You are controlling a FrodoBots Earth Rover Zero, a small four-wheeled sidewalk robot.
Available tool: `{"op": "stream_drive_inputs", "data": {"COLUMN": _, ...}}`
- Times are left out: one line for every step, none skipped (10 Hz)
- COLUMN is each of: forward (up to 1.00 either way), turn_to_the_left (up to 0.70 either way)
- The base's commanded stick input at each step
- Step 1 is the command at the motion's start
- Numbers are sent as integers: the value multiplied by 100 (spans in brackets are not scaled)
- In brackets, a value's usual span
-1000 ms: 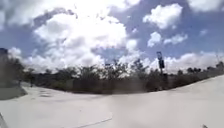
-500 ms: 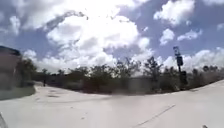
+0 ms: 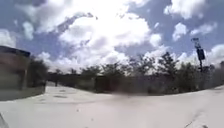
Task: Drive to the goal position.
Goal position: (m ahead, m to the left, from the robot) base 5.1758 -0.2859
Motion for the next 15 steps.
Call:
{"op": "stream_drive_inputs", "data": {"forward": 100, "turn_to_the_left": 40}}
{"op": "stream_drive_inputs", "data": {"forward": 100, "turn_to_the_left": 40}}
{"op": "stream_drive_inputs", "data": {"forward": 100, "turn_to_the_left": 40}}
{"op": "stream_drive_inputs", "data": {"forward": 100, "turn_to_the_left": 40}}
{"op": "stream_drive_inputs", "data": {"forward": 100, "turn_to_the_left": 40}}
{"op": "stream_drive_inputs", "data": {"forward": 100, "turn_to_the_left": 40}}
{"op": "stream_drive_inputs", "data": {"forward": 100, "turn_to_the_left": 40}}
{"op": "stream_drive_inputs", "data": {"forward": 100, "turn_to_the_left": 40}}
{"op": "stream_drive_inputs", "data": {"forward": 100, "turn_to_the_left": 40}}
{"op": "stream_drive_inputs", "data": {"forward": 100, "turn_to_the_left": 40}}
{"op": "stream_drive_inputs", "data": {"forward": 100, "turn_to_the_left": 40}}
{"op": "stream_drive_inputs", "data": {"forward": 100, "turn_to_the_left": 40}}
{"op": "stream_drive_inputs", "data": {"forward": 100, "turn_to_the_left": 7}}
{"op": "stream_drive_inputs", "data": {"forward": 100, "turn_to_the_left": 0}}
{"op": "stream_drive_inputs", "data": {"forward": 100, "turn_to_the_left": 0}}
